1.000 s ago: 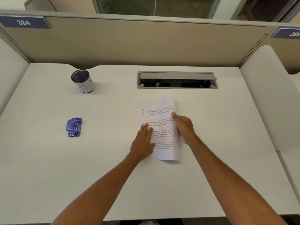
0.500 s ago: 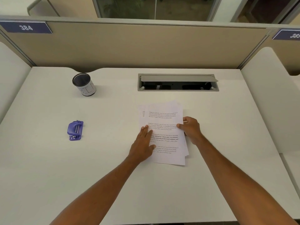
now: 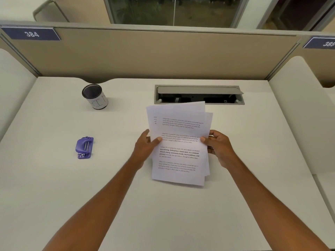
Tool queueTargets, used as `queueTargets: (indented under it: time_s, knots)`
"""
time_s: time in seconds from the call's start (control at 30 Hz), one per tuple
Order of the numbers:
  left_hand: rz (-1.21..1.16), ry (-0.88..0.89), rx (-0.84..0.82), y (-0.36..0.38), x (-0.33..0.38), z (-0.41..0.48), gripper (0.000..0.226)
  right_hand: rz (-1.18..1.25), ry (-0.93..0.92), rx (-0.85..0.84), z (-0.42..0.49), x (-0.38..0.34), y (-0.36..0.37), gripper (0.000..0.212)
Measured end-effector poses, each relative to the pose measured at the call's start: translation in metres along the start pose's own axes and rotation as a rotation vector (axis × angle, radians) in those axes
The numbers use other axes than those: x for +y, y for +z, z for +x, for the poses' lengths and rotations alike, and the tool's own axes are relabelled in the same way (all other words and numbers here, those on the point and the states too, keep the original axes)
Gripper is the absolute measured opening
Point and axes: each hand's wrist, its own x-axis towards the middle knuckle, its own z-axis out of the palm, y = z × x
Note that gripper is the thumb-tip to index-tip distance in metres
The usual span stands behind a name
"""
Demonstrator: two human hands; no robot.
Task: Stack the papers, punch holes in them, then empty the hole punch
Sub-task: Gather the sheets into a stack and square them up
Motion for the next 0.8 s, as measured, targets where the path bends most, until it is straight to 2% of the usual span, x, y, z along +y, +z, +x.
queueTargets:
  time_s: [0.03, 0.1, 0.17, 0.3, 0.57, 0.8]
  knots:
    - [-0.096, 0.005, -0.073, -0.001, 0.003, 0.000, 0.050, 0.012, -0.008, -0.008, -0.001, -0.001, 0.001, 0.024]
    - [-0.244, 0.016, -0.178, -0.001, 0.011, -0.004, 0.042, 0.020, -0.029, -0.019, -0.004, -0.004, 0.003, 0.024]
    - [-0.290, 0.029, -0.146, 0.001, 0.022, -0.008, 0.039, 0.014, -0.056, -0.022, -0.005, -0.009, 0.004, 0.024]
    - [-0.235, 0.064, -0.029, 0.006, 0.039, -0.011, 0.027, 0.005, -0.109, -0.028, -0.008, -0.023, 0.006, 0.023]
    - [-0.167, 0.279, 0.037, 0.007, 0.070, -0.025, 0.020, -0.006, -0.286, 0.037, -0.018, -0.054, 0.009, 0.032]
    - [-0.137, 0.316, 0.043, 0.011, 0.073, -0.033, 0.037, -0.001, -0.307, 0.061, -0.022, -0.058, 0.015, 0.031]
